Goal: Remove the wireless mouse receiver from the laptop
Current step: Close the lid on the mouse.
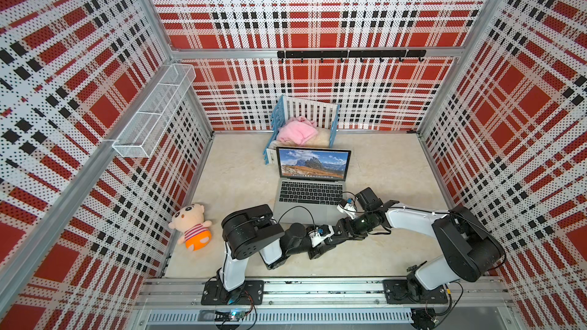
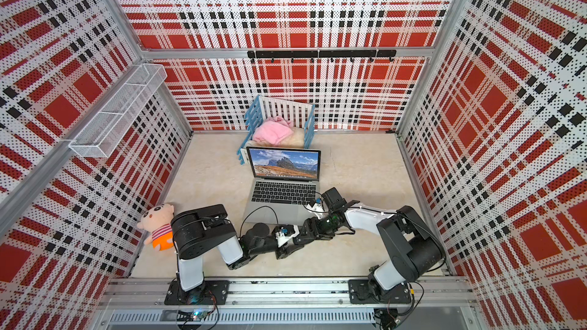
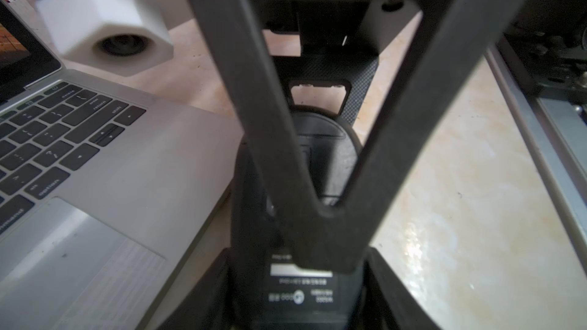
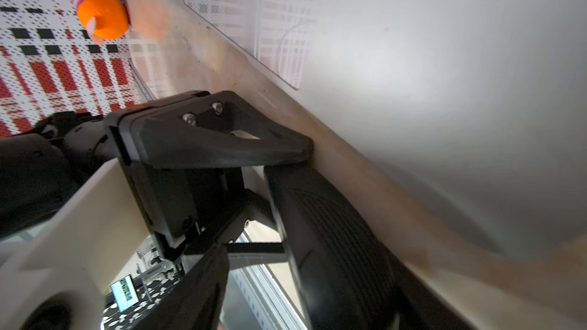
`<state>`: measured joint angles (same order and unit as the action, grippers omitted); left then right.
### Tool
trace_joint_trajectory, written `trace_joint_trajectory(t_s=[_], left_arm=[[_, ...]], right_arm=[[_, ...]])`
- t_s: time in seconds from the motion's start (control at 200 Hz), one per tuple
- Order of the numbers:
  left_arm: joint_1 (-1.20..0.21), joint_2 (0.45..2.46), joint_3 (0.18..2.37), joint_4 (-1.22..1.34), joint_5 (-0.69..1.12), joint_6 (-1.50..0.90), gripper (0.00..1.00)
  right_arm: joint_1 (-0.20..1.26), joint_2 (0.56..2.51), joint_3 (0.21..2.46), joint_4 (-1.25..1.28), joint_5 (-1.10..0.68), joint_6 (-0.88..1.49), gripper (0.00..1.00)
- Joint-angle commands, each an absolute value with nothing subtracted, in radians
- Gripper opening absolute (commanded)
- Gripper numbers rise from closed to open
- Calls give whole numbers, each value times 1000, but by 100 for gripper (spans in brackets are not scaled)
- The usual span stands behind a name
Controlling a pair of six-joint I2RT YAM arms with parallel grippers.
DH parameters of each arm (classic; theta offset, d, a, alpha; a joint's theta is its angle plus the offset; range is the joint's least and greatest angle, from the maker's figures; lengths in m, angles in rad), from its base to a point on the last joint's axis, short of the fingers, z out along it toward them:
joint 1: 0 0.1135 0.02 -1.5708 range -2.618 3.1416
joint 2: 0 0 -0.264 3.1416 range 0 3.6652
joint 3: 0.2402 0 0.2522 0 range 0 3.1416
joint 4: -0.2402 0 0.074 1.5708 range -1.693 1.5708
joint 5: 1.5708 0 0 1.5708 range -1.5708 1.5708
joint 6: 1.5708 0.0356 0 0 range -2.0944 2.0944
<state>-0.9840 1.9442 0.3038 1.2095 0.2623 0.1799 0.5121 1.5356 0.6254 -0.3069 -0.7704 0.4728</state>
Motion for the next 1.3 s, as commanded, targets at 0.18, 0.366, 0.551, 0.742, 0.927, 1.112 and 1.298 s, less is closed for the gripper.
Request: trace_joint_trajectory(t_s=[0.18,0.366,0.551,0.742,0.927,1.112,1.298], left_arm=[[-1005,1999,295,1007,295,183,36],[-1006,1994,293,1007,287,183,37],[-1006,1998,295,1008,287,183,37],[-1005,1996,295,1006,284,182,37],[-1005,1993,293,1006,276,181,37],[-1006,1994,295,1005,272,181,37],[-1005,1993,295,1003,266,179,38]], right_arm=[[430,1593,614,-247,-719,437,70],[435,1642,621,-251,-765,414,62],[462,1646,610,-238,-795,417,56],[477,1657,609,-238,-807,416,50],[495,1670,611,-236,-814,416,46],[524,1684,614,-235,-824,417,52],[538,1695,616,-234,-827,416,47]])
